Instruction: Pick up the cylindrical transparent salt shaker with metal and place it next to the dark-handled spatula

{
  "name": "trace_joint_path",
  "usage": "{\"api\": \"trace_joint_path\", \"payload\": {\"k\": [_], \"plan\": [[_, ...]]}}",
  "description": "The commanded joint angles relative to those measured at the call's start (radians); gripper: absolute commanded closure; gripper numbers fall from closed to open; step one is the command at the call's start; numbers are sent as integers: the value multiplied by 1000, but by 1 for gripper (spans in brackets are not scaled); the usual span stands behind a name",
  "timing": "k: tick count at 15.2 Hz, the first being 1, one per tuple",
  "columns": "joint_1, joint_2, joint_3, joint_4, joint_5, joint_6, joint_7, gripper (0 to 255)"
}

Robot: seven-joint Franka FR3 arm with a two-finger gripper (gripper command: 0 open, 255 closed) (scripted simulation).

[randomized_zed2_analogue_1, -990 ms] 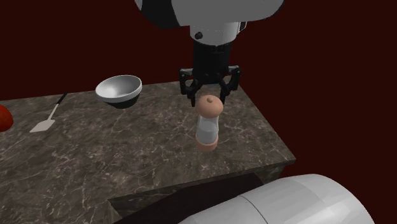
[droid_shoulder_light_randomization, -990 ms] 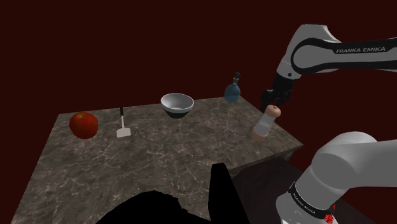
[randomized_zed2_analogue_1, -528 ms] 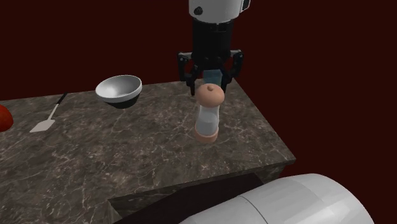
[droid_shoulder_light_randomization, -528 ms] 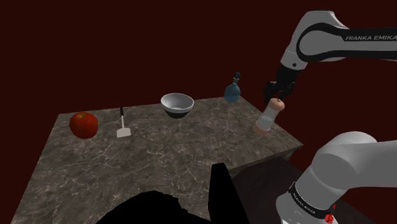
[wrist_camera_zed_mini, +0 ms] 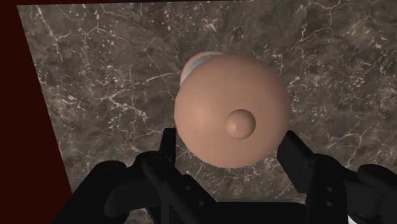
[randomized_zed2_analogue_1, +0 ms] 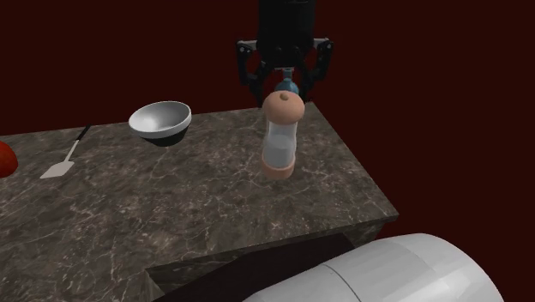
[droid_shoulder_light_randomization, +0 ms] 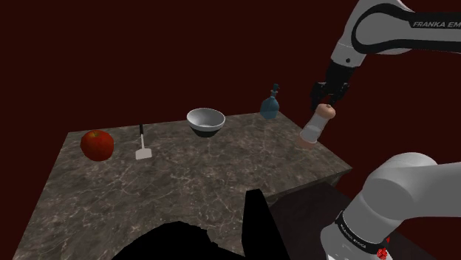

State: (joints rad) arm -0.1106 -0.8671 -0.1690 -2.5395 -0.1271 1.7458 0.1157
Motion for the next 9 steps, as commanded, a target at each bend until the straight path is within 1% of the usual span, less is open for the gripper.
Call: {"api": "trace_joint_path", "payload": {"k": [1,9], "plan": [[1,2,2,27,2,-26,-1,255],[7,26,12,149,13,-123,-4,255]]}}
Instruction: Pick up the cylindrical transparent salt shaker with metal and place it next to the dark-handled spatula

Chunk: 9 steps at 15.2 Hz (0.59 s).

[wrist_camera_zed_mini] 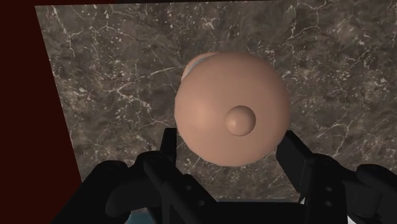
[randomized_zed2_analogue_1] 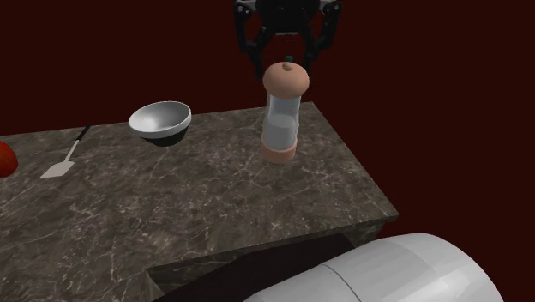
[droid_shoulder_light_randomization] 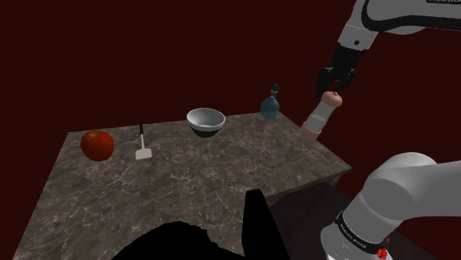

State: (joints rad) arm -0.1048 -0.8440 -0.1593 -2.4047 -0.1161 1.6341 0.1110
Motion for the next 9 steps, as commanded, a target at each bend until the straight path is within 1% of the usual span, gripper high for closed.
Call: {"api": "trace_joint_path", "payload": {"k": [1,9], "plan": [[2,7,3,30,3,-23,1,255],[7,44,11,162,12,-117,-2,255]]}}
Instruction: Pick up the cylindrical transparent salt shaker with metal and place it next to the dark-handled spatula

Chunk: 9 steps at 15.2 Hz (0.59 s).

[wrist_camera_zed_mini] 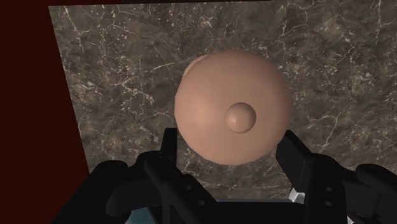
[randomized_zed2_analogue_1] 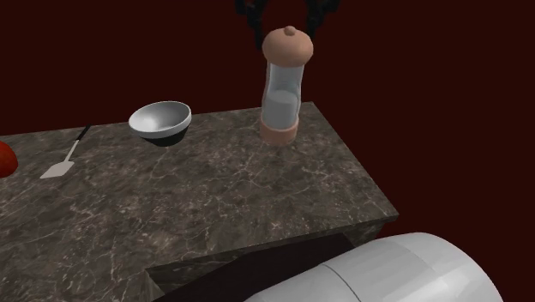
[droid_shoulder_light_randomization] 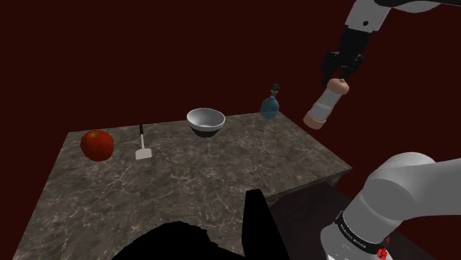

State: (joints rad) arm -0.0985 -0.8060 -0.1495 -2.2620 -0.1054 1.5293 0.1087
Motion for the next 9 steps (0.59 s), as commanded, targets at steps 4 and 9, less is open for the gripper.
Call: {"api": "trace_joint_path", "payload": {"k": [4,9], "plan": [[3,26,4,80,5,-54,-2,255],[35,112,94,124,66,-17,103,255]]}}
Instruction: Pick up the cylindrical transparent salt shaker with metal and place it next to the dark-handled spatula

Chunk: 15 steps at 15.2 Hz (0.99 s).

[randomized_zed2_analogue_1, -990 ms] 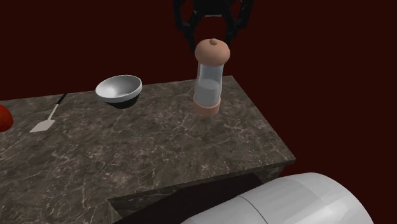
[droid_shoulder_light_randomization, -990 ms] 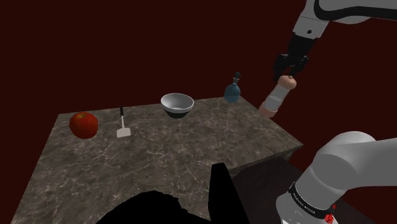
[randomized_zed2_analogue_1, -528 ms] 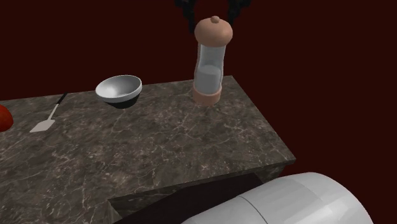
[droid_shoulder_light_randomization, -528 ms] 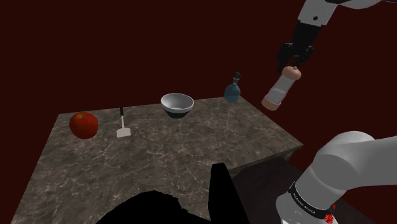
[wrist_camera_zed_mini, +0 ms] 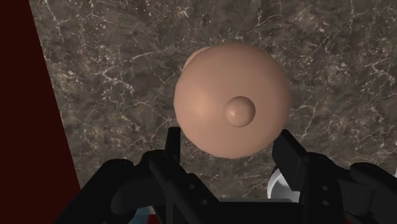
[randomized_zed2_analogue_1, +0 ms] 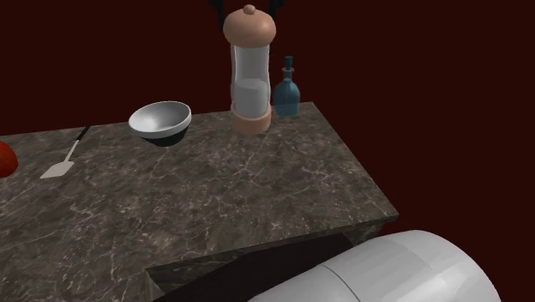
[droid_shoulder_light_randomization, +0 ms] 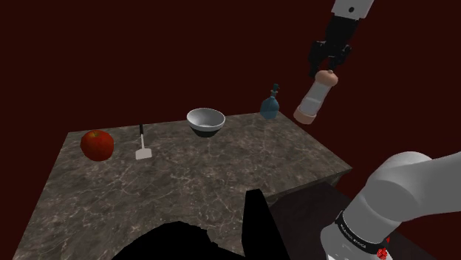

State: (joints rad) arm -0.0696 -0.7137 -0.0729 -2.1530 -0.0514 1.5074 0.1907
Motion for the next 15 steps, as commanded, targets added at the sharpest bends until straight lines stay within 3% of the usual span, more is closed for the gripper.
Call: {"api": "trace_joint_path", "payload": {"k": [1,8,15], "plan": [[12,40,35,27,22,12,41,255],[48,200,152,143,75,55,182,255],[79,397,261,320,86,77,322,255]]}}
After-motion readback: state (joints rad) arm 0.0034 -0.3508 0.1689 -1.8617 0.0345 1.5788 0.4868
